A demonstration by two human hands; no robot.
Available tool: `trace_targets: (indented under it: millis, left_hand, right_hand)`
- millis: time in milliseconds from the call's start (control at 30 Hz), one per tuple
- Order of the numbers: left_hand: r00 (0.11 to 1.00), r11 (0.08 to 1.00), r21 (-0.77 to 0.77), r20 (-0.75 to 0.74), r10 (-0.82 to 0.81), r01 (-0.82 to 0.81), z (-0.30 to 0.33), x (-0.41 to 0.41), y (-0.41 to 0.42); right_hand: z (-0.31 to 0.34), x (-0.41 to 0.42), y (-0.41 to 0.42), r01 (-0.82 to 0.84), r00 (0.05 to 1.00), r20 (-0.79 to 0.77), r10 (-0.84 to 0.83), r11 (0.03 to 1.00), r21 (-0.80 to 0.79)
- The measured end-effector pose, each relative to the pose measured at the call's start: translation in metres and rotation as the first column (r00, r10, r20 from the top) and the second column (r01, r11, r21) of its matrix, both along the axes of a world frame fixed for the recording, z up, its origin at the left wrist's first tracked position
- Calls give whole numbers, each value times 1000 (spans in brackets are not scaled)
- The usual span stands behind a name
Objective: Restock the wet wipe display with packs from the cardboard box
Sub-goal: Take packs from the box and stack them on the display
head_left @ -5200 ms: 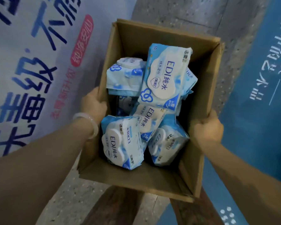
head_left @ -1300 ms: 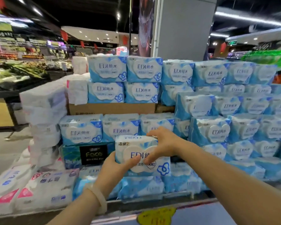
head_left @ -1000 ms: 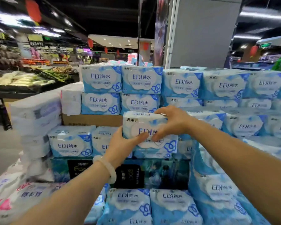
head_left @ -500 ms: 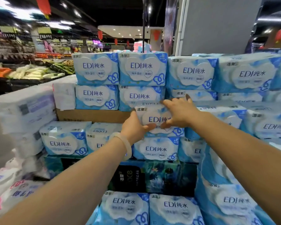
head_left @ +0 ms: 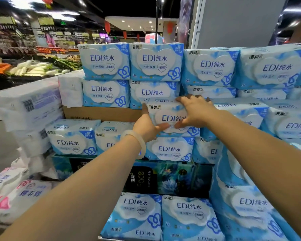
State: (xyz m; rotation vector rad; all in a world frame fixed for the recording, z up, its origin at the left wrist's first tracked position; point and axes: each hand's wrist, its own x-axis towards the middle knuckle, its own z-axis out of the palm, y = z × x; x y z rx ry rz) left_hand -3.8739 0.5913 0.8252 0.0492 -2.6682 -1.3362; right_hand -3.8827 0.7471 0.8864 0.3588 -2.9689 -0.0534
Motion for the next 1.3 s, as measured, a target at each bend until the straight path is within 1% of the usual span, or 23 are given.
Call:
trace_targets:
  millis: [67,133,233,300,333,433,567,700,800,867,933,1000,1100,1200,1300]
  left_hand:
    - [999,998,-48,-32,37,-38,1,8,2]
    - [994,972,-221,-98,54,-75,2,20,-1]
    - [990,864,-494,-137,36,-99,5,38,-15]
    - [993,795,-601,-121,12,-83,5,48,-27]
    - [993,776,-626,-114,6,-77,3,53,-32]
    - [994,740,-666,-104,30,-92,-3,72,-53]
    - [990,677,-728,-24,140,-113,-32,110,-98]
    - [961,647,-751,66,267,-129,-81,167,-152]
    - [912,614,-781,164,377,-113,-119,216,-194]
    - [862,591,-803,240,447,-83,-144,247,-222]
    - [803,589,-806,319,504,-50,-168,279,-249]
    - [741,602,-798,402,538,-4,-193,310,-274]
    - [654,642,-765,513,556,54,-236,354,-301]
    - [591,694,-715,597,543,84,-292,391,-320]
    - [503,743,-652,698,510,153,-348,417,-332]
  right_hand:
    - [0,5,-2,-3,999,-36,4,1000,28]
    - [-1,13,-6,-37,996,-84,40,998,40]
    - [-6,31,-21,-108,987,-112,119,989,99]
    - [-11,44,-37,-162,976,-125,180,976,148]
    - [-14,51,-46,-195,968,-128,216,968,161]
    - [-24,71,-82,-310,937,-105,333,931,191]
    - [-54,94,-131,-433,897,-7,442,882,186]
    - [-104,122,-185,-558,829,110,548,822,117]
    - [-150,153,-235,-654,753,184,632,748,111]
    - [-180,176,-268,-701,706,231,669,707,95]
    - [-209,197,-297,-739,660,292,692,668,86]
    - [-241,216,-322,-761,624,364,691,644,82]
    - [-299,239,-342,-756,586,512,628,651,68]
    - [-366,257,-349,-746,539,653,532,662,76]
    - [-429,274,-352,-732,506,731,457,676,85]
